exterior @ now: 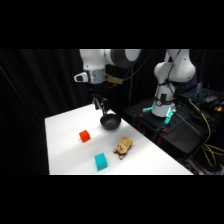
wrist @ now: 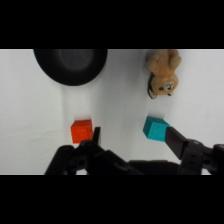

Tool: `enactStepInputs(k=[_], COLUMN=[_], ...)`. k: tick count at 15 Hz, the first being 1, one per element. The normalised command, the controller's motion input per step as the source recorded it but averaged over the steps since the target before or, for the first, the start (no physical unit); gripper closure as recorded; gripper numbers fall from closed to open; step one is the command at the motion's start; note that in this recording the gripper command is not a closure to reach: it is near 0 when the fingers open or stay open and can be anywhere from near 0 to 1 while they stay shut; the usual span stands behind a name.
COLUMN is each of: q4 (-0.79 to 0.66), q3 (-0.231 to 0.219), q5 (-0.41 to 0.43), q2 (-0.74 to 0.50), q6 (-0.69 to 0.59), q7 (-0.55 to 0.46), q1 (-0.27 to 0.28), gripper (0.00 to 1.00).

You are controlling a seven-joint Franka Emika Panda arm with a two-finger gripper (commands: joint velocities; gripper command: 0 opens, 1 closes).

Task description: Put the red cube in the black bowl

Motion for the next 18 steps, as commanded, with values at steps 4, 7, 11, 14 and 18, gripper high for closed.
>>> enactStepInputs(k=[4, 7, 11, 14, 18], q4=[0.10, 0.31, 0.37, 0.34, 0.29], q3=[0.001, -0.051, -0.046, 0.012, 0.054], q5=[-0.010, -0.083, -0.006, 0.105, 0.132], q2=[0.07, 0.22, 0.25, 0.26, 0.30], q6=[-0.03, -0.03, 0.03, 0.11, 0.20], q7=[-0.06, -0.20, -0.38, -0.40, -0.29], q1=[-0.038, -0.100, -0.142, -0.123, -0.091], gripper=[0.00, 0.00, 0.00, 0.00, 0.00])
